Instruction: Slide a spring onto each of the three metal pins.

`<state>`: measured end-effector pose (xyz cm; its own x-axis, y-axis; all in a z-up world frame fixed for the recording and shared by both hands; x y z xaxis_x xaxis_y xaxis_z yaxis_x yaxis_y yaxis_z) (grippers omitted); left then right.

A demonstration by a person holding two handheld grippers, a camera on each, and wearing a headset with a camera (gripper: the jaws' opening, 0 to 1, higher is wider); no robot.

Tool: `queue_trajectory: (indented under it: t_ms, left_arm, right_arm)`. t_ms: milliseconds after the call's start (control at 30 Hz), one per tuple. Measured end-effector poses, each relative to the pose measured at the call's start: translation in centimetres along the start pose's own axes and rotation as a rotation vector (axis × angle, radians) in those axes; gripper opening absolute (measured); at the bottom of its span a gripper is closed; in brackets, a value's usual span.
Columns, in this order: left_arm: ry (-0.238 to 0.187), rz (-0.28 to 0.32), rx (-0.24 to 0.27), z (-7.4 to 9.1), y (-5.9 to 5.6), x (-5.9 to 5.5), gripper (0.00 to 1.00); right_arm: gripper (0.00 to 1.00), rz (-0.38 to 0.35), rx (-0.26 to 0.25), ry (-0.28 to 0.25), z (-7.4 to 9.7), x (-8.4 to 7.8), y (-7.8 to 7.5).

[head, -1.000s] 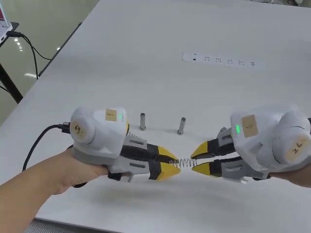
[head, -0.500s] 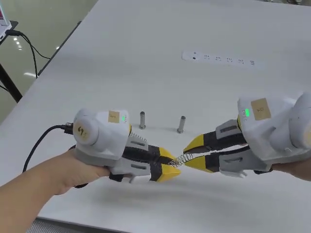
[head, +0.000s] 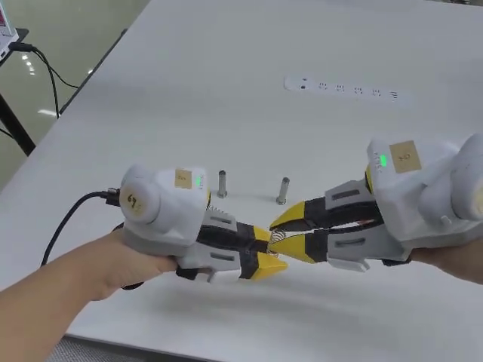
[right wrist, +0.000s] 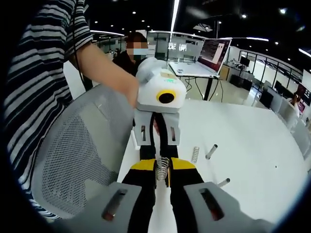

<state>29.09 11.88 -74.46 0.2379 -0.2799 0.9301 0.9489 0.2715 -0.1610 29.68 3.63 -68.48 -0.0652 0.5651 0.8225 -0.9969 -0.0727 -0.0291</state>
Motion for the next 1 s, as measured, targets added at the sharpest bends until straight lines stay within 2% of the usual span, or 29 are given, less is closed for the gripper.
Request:
queue_trajectory:
  t_ms: [233, 567, 833, 933, 1000]
  left_arm:
    - [0.008, -0.005, 0.012, 0.5, 0.0, -0.2, 0.04]
    - [0.016, 0.0, 0.03, 0.5, -0.1, -0.2, 0.05]
    - [0.015, 0.006, 0.062, 0.6, 0.2, -0.1, 0.15]
    - [0.031, 0.022, 0.076, 0.8, 0.3, -0.3, 0.22]
    - [0.05, -0.002, 0.092, 1.0, 0.5, -0.5, 0.25]
  right_arm:
    - [0.07, -0.001, -0.01, -0.027, 0.1, -0.3, 0.2]
    - [0.07, 0.03, -0.012, -0.001, -0.1, 0.0, 0.1]
    - [0.07, 0.063, -0.016, 0.035, -0.3, -0.3, 0.2]
    - [0.07, 0.072, -0.019, 0.046, -0.3, -0.4, 0.2]
    - [0.07, 0.082, -0.021, 0.058, -0.3, -0.5, 0.2]
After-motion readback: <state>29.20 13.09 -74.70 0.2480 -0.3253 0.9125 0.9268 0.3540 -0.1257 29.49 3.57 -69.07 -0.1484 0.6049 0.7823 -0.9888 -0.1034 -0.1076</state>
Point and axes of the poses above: the centre of the closed fingertips' face, and the gripper's own axes: z roughly backward along the fingers, y roughly to its left, x roughly out of its top, the point moved 7 cm from there along z, roughly backward along the fingers, and after that the axes turned 2 degrees about -z, right-handed, at the moved point
